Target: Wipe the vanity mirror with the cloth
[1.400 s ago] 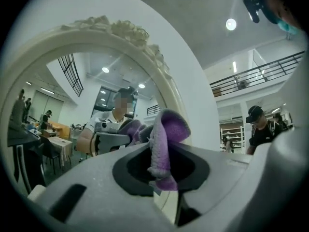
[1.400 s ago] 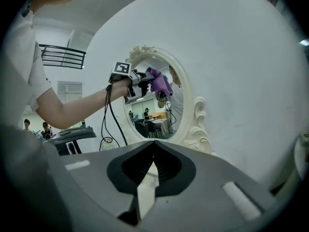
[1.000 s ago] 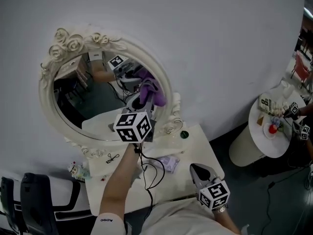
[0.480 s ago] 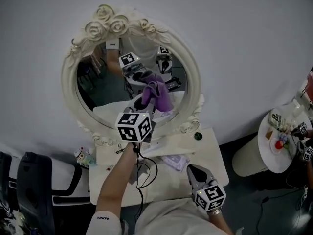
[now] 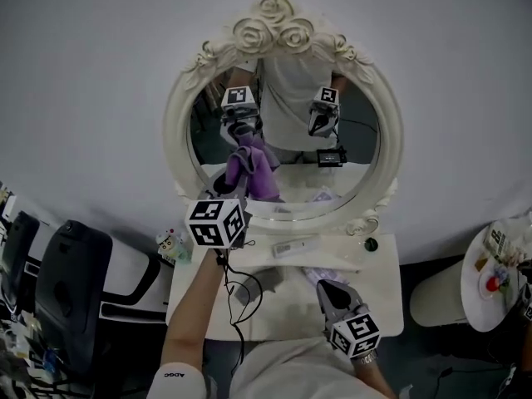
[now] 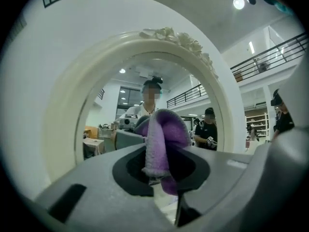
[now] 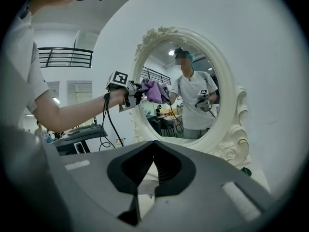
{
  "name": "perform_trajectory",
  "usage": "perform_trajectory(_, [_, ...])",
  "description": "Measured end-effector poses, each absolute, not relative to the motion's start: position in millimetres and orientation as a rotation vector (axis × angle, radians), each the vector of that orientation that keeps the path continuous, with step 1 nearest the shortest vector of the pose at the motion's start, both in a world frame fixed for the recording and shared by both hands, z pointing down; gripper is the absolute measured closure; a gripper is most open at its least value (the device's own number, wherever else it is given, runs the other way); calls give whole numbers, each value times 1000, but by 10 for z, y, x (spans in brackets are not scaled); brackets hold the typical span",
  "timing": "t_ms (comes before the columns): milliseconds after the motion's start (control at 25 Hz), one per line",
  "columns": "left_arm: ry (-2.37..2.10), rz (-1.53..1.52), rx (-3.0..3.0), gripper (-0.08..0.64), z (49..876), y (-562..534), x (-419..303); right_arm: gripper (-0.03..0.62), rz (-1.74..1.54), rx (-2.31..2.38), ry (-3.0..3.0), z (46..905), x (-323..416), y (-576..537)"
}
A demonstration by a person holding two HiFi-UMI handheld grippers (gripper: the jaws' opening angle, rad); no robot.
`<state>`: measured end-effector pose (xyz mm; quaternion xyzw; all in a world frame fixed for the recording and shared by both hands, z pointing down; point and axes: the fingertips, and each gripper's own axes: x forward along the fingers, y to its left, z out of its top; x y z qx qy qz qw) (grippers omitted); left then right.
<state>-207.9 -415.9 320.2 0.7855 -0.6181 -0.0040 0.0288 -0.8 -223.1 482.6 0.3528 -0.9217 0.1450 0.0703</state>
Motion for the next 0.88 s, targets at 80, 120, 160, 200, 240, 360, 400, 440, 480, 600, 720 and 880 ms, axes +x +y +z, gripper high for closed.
perform_trajectory(80, [-1986,19,2367,494,3252,-4104,-2348,586,437,1021,-2783,4831,-90,-2245])
perform_trajectory(120, [-2019,30,2337,494,3282,-4077,-2470,586,439,1006,-2787,4834,-113,-2252])
perform_trajectory(160, [-2047,37,2307,494,3310,-4052,-2580,586,441,996,-2789,4836,-123,-2261])
perform_trajectory(200, [-2069,39,2282,494,3335,-4032,-2675,586,443,989,-2790,4839,-125,-2273])
perform_trajectory(240, [-2087,42,2261,494,3352,-4015,-2756,586,444,984,-2791,4843,-123,-2286])
perform_trajectory(360, [-2141,56,2211,494,3373,-3968,-2928,586,447,969,-2796,4846,-127,-2310])
perform_trajectory(400, [-2154,53,2197,495,3377,-3953,-2959,586,448,965,-2798,4845,-124,-2312])
perform_trajectory(440, [-2160,42,2186,494,3379,-3940,-2969,586,450,963,-2799,4844,-115,-2312])
perform_trajectory(480, [-2161,24,2181,495,3377,-3924,-2957,586,452,961,-2799,4844,-101,-2311])
perform_trajectory(600, [-2128,-49,2202,497,3347,-3856,-2763,586,460,967,-2797,4855,-19,-2300])
perform_trajectory(720, [-2052,-104,2265,497,3323,-3814,-2377,586,470,999,-2787,4875,136,-2298])
perform_trajectory(880, [-1901,-123,2391,496,3335,-3880,-1653,586,470,1075,-2765,4885,425,-2297])
